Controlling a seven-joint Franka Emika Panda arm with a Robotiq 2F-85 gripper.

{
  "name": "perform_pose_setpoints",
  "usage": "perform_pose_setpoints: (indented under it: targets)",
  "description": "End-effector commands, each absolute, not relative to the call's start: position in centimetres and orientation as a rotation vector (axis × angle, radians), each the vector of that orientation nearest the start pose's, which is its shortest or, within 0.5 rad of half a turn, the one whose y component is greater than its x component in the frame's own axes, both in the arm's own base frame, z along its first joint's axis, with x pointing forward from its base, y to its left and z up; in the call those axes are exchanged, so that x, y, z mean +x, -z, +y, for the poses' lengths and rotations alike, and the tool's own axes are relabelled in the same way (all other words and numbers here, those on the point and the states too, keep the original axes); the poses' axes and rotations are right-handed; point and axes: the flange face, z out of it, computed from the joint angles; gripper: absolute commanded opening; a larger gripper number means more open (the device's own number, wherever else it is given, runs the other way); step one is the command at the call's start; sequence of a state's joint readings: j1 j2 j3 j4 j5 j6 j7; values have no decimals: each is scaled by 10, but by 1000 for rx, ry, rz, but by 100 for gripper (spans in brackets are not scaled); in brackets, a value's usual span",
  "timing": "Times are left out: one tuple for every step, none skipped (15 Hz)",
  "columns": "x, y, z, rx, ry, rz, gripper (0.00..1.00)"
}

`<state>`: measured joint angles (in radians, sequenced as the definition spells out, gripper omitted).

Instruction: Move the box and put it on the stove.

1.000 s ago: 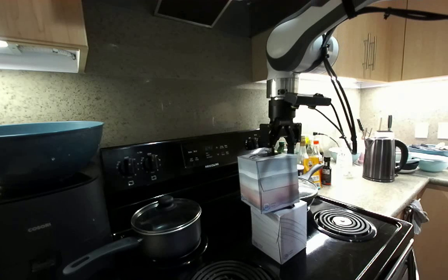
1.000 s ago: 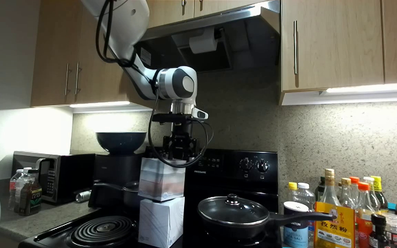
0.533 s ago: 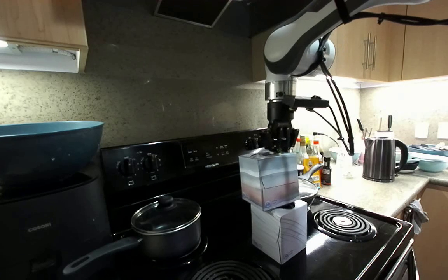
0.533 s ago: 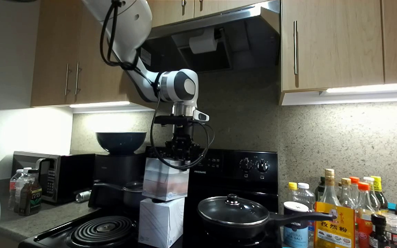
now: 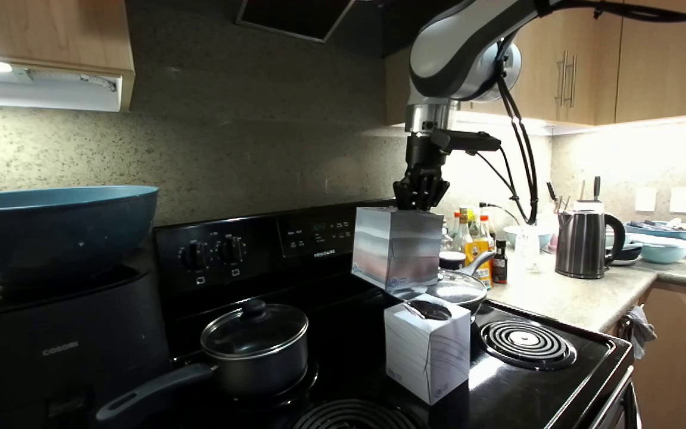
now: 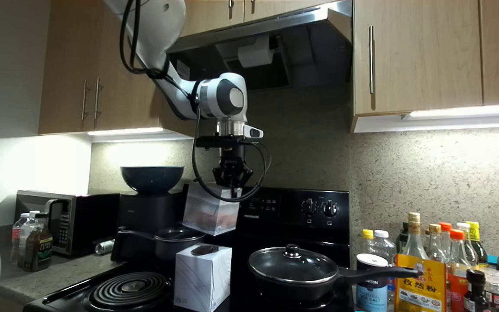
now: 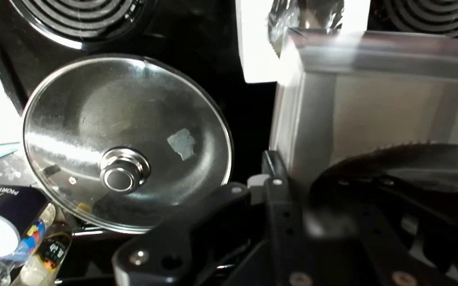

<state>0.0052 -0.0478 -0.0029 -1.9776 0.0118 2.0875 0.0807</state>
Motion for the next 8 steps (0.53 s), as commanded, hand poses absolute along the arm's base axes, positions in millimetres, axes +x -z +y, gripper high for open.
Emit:
perform_pose_setpoints:
  targets:
    - [574,-496,12,-3177,385,8,4]
    - [581,-490,17,-3205,413,-36,4]
    - [586,-484,21,-3230,437,-78,4]
    - [592,-477,27,-3256,452,-130,4]
    - [596,-469,31,-3274,463,-176,4]
    - [600,-460,35,-3290,473,-223,4]
    - [603,-452,38,-3308,485,-260,4]
    - [608,-446,40,-3327,509,-292,4]
